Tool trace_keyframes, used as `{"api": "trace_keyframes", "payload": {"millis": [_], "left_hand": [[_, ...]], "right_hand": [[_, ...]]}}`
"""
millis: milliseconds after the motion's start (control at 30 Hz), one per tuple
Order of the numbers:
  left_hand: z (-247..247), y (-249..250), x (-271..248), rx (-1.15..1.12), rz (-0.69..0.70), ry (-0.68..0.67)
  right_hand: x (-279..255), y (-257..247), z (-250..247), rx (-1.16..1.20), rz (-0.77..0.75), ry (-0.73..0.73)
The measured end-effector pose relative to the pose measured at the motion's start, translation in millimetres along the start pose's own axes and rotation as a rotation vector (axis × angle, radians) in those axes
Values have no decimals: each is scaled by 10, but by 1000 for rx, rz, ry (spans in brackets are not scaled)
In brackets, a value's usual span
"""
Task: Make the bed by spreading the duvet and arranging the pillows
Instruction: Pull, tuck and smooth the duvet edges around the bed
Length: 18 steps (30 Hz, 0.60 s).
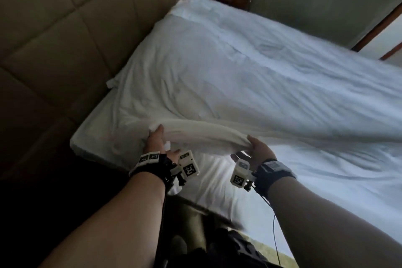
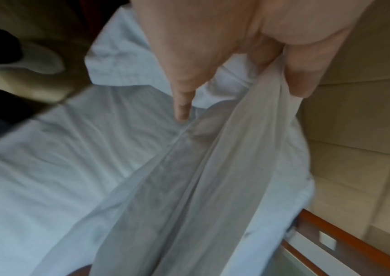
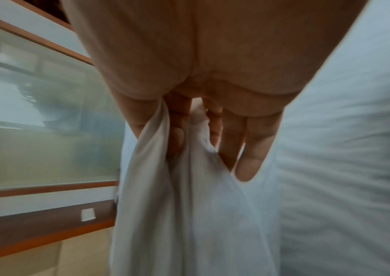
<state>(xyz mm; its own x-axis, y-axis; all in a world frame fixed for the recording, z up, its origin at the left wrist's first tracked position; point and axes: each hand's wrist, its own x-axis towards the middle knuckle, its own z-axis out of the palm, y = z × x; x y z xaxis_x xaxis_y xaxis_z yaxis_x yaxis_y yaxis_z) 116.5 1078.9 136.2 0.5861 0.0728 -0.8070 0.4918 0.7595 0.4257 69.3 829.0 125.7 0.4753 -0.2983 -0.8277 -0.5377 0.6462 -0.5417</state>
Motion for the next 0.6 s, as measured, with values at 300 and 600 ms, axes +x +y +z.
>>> {"api": "trace_keyframes", "payload": {"millis": [300,600], "left_hand": [[902,924,-432,-109,299,-122],[1203,981,-453,224,151,-567]], "right_hand": [[-423,-1098,498,189,-202,-47],[-13,-1609,562,208,-87,-196]]}}
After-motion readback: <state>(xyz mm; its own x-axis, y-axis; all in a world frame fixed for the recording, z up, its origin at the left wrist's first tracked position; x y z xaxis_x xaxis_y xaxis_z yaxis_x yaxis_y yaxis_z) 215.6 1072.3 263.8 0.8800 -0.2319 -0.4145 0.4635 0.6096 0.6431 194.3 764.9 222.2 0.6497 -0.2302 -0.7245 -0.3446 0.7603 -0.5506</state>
